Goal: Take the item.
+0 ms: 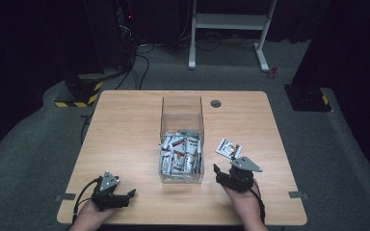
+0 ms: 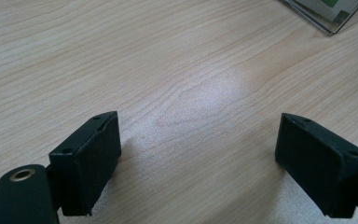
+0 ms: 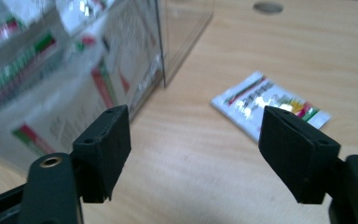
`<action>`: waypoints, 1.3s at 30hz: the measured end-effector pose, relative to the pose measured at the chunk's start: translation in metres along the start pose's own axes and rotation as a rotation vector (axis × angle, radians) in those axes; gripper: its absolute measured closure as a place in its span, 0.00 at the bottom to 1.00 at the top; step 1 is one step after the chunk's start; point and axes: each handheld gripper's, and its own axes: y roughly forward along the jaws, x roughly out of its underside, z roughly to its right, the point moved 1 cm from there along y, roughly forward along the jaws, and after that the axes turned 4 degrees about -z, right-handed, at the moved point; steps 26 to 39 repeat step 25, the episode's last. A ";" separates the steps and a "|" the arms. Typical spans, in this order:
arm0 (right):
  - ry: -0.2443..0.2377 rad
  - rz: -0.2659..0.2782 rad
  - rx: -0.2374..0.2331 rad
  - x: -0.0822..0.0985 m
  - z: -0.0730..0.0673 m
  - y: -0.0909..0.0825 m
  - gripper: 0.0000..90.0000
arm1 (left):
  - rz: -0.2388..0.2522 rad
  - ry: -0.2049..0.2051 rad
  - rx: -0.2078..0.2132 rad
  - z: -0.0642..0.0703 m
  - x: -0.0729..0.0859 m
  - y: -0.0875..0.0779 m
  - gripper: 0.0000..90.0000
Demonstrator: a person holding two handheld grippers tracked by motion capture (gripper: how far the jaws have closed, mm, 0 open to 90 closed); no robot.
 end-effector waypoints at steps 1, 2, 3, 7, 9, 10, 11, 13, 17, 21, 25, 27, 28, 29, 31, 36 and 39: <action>-0.004 -0.014 0.001 0.003 -0.001 0.002 0.27 | 0.000 0.000 0.000 0.000 0.000 0.000 0.16; -0.002 -0.026 0.007 0.006 -0.002 0.003 0.27 | 0.000 0.001 0.000 0.000 0.000 0.000 0.16; -0.003 -0.041 0.014 0.010 -0.002 0.005 0.26 | 0.000 0.001 0.000 0.000 0.000 0.000 0.16; -0.009 -0.133 0.012 0.020 -0.003 0.015 0.23 | 0.000 0.001 0.000 0.000 0.000 0.000 0.16; -0.017 -0.173 0.011 0.024 -0.004 0.020 0.21 | 0.000 0.001 0.000 0.000 0.000 0.000 0.16; -0.017 -0.198 0.006 0.026 -0.004 0.023 0.20 | 0.000 0.001 0.000 0.000 0.000 0.000 0.16; -0.027 -0.206 0.009 0.025 -0.005 0.024 0.20 | 0.000 0.002 0.000 0.000 0.000 0.000 0.16; -0.035 -0.208 0.005 0.025 -0.006 0.025 0.19 | 0.000 0.002 0.000 0.000 0.000 0.000 0.16; -0.037 -0.204 0.006 0.025 -0.006 0.026 0.18 | -0.001 0.003 -0.001 0.000 0.000 0.000 0.16; -0.033 -0.204 0.008 0.025 -0.006 0.026 0.18 | -0.001 0.007 -0.004 0.000 0.000 0.000 0.16; -0.033 -0.204 0.010 0.025 -0.006 0.025 0.19 | 0.000 0.006 -0.006 0.000 0.000 0.000 0.16; -0.033 -0.204 0.010 0.025 -0.006 0.025 0.19 | 0.000 0.006 -0.006 0.000 0.000 0.000 0.16; -0.033 -0.204 0.010 0.025 -0.006 0.025 0.19 | 0.000 0.006 -0.006 0.000 0.000 0.000 0.16; -0.033 -0.204 0.010 0.025 -0.006 0.025 0.19 | 0.000 0.006 -0.006 0.000 0.000 0.000 0.16; -0.033 -0.204 0.010 0.025 -0.006 0.025 0.19 | 0.000 0.006 -0.006 0.000 0.000 0.000 0.16; -0.033 -0.204 0.010 0.025 -0.006 0.025 0.19 | 0.000 0.006 -0.006 0.000 0.000 0.000 0.16; -0.033 -0.204 0.010 0.025 -0.006 0.025 0.19 | 0.000 0.006 -0.006 0.000 0.000 0.000 0.16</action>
